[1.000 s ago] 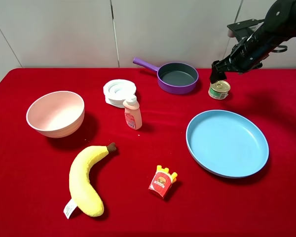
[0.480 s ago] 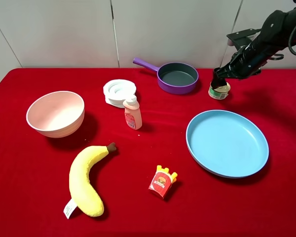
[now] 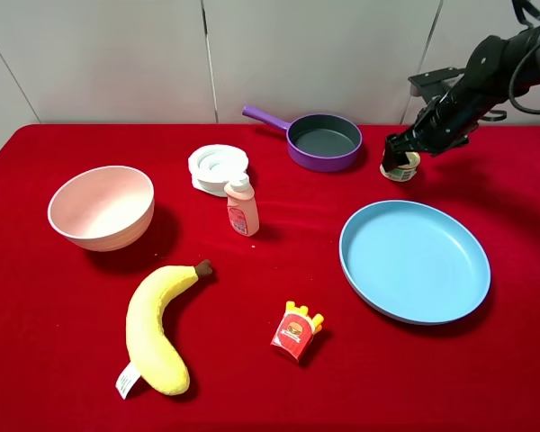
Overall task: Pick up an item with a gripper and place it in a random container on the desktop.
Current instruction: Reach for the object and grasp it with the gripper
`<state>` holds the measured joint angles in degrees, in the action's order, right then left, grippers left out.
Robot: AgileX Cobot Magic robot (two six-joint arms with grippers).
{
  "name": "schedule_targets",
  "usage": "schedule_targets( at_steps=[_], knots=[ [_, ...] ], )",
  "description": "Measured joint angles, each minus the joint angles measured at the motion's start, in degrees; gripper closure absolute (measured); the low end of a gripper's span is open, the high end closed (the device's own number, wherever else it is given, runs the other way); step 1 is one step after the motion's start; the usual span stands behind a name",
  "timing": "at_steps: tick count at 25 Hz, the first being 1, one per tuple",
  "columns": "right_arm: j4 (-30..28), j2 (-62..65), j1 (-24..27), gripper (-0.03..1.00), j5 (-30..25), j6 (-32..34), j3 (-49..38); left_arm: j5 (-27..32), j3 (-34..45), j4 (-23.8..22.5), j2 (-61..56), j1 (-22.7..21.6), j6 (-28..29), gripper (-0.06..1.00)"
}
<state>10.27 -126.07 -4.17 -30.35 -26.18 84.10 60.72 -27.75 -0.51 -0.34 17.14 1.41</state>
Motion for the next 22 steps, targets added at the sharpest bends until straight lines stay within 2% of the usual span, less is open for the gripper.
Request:
schedule_targets(
  at_steps=[22],
  knots=[
    [3.4, -2.7, 0.0, 0.27, 3.3, -4.1, 0.0, 0.0, 0.0, 0.0, 0.0, 0.0, 0.0, 0.03]
  ],
)
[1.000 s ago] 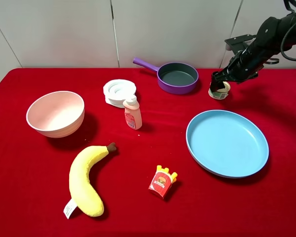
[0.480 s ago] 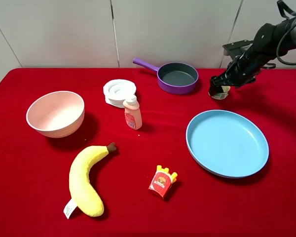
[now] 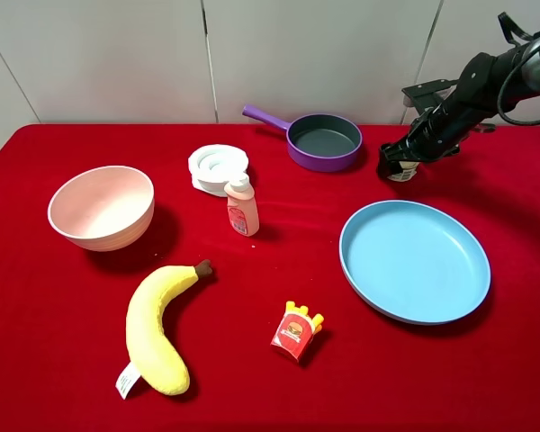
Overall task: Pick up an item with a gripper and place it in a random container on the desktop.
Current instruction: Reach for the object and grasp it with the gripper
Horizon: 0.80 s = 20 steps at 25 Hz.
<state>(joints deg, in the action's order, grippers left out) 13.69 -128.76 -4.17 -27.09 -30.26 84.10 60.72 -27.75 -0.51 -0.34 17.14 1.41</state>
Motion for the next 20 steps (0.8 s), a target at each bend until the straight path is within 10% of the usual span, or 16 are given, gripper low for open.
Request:
schedule_targets(
  at_steps=[20],
  knots=[
    [3.7, -1.1, 0.0, 0.28, 2.4, -1.7, 0.0, 0.0, 0.0, 0.0, 0.0, 0.0, 0.0, 0.03]
  ],
)
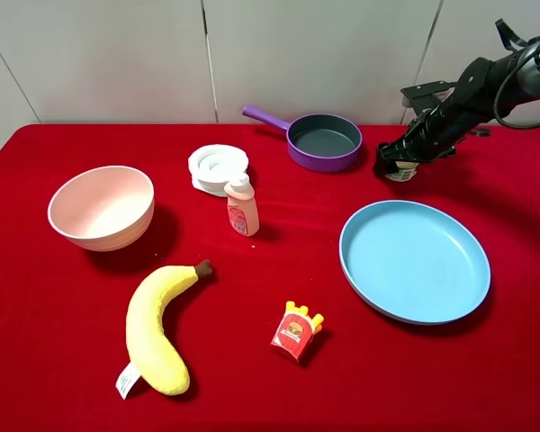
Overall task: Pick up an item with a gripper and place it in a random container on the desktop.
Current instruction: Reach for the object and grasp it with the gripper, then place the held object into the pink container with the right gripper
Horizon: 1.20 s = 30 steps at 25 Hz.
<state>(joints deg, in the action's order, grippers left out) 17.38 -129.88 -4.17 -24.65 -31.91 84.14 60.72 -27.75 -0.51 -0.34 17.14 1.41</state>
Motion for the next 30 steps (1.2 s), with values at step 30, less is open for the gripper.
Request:
schedule_targets(
  at_steps=[30],
  knots=[
    [0.1, 0.1, 0.0, 0.48, -0.1, -0.2, 0.0, 0.0, 0.0, 0.0, 0.0, 0.0, 0.0, 0.03]
  ],
)
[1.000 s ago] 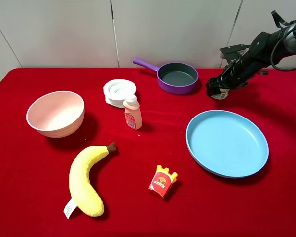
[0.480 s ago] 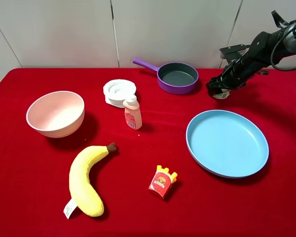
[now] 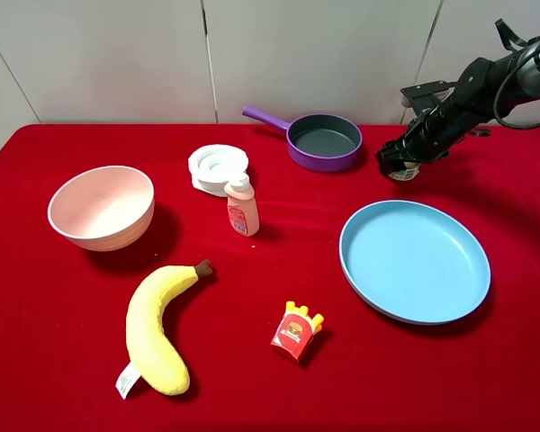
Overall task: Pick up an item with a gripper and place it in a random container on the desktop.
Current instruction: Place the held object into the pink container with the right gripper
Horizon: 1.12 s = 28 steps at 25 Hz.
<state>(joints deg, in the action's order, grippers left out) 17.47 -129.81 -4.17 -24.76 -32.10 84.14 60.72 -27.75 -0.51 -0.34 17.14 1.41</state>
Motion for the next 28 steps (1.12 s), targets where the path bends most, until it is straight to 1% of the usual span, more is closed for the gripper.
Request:
schedule_targets(
  at_steps=[8, 13, 21, 28],
  knots=[
    [-1.1, 4.8, -0.1, 0.48, -2.1, 0.0, 0.0, 0.0, 0.0, 0.0, 0.0, 0.0, 0.0, 0.03],
    [-1.3, 7.9, -2.0, 0.48, -3.8, 0.3, 0.0, 0.0, 0.0, 0.0, 0.0, 0.0, 0.0, 0.03],
    [-2.0, 11.7, -6.2, 0.48, -7.0, 1.0, 0.0, 0.0, 0.0, 0.0, 0.0, 0.0, 0.0, 0.03],
    [-2.5, 14.8, -12.5, 0.48, -9.4, 1.3, 0.0, 0.0, 0.0, 0.0, 0.0, 0.0, 0.0, 0.03]
  ],
)
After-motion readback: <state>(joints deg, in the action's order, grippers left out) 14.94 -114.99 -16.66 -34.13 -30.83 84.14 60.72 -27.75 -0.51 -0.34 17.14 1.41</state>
